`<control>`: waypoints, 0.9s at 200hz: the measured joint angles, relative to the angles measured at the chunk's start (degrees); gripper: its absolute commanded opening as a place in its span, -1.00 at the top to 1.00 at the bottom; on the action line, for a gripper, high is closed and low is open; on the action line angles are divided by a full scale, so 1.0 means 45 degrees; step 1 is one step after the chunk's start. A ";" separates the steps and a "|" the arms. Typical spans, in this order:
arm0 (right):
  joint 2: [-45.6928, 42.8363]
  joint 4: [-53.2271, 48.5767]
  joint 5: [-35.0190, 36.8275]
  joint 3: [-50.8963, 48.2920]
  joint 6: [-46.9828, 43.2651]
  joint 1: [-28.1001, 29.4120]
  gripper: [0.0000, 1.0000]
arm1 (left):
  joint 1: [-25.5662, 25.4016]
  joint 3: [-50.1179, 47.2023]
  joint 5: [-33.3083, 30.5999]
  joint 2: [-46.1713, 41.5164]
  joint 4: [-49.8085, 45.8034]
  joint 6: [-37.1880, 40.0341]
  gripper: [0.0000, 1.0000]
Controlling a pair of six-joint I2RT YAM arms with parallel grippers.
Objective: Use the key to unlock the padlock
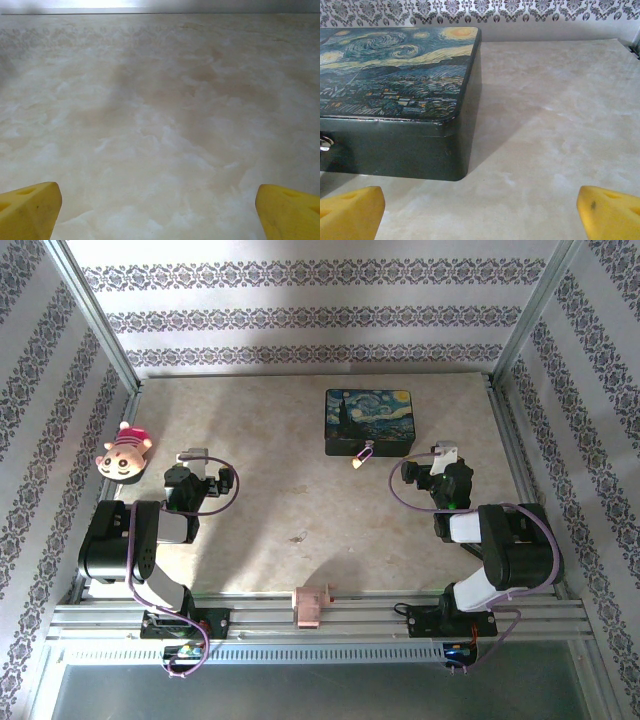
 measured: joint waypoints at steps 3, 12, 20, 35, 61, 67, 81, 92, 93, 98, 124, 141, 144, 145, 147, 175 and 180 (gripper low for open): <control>0.0000 0.0000 0.0000 -0.0005 0.0000 0.0000 -0.97 | 0.0000 0.0000 0.0000 0.0000 0.0000 0.0000 -0.99; 0.0000 0.0000 0.0000 -0.0005 0.0000 0.0000 -0.96 | 0.0000 0.0000 0.0000 0.0000 0.0000 0.0000 -0.98; 0.0000 -0.0005 0.0005 -0.0005 -0.0005 0.0000 -0.96 | -0.0005 0.0000 0.0000 0.0000 0.0000 0.0000 -0.99; -0.0044 -0.0131 0.0029 0.0000 0.0005 0.0000 -0.96 | -0.0005 0.0087 0.0000 -0.0063 -0.0194 -0.0005 -0.98; -0.0568 -0.0636 0.0189 0.0000 0.0010 0.0000 -0.97 | 0.0000 0.0510 0.0000 -0.0801 -0.1282 0.0000 -0.98; -0.0840 -0.0845 0.0248 0.0000 0.0010 0.0000 -0.96 | -0.0005 0.0607 0.0000 -0.1098 -0.1515 0.0000 -0.99; -0.1559 -0.1234 0.0374 0.0000 0.0034 0.0000 -0.96 | -0.0005 0.0670 -0.0102 -0.1763 -0.1783 -0.0005 -0.98; -0.2171 -0.1637 0.0457 0.0000 0.0102 0.0000 -0.96 | -0.0005 0.0670 -0.0306 -0.2336 -0.2045 -0.0044 -0.98; -0.2220 -0.1676 0.0461 0.0000 0.0107 0.0000 -0.96 | -0.0005 0.0670 -0.0321 -0.2370 -0.2064 -0.0044 -0.98; -0.2550 -0.1909 0.0529 0.0005 0.0165 0.0000 -0.97 | -0.0005 0.0665 -0.0423 -0.2618 -0.2166 -0.0078 -0.98; -0.3818 -0.3895 0.0967 0.0432 0.0923 0.0000 -0.97 | -0.0005 0.0661 -0.0884 -0.3939 -0.2788 -0.0588 -0.98; -0.4109 -0.5401 0.1020 0.1137 0.1360 0.0000 -0.96 | -0.0010 0.0690 -0.1103 -0.4673 -0.3162 -0.1268 -0.99; -0.4109 -0.5668 0.1020 0.1307 0.1413 0.0000 -0.96 | -0.0010 0.0704 -0.1132 -0.4745 -0.3230 -0.1399 -0.99; -0.4109 -0.5736 0.1015 0.1350 0.1438 0.0000 -0.96 | -0.0010 0.0729 -0.1146 -0.4784 -0.3298 -0.1545 -0.99; -0.4104 -0.5877 0.1020 0.1433 0.1467 0.0000 -0.96 | -0.0010 0.0763 -0.1146 -0.4823 -0.3385 -0.1647 -0.99; -0.3619 -0.8412 0.1005 0.3356 0.2142 0.0000 -0.96 | -0.0160 0.2463 -0.0733 -0.4357 -0.4993 -0.3789 -0.99; -0.3410 -0.8796 0.0996 0.3769 0.2278 0.0000 -0.96 | -0.0287 0.2914 -0.0661 -0.4109 -0.5241 -0.4143 -0.99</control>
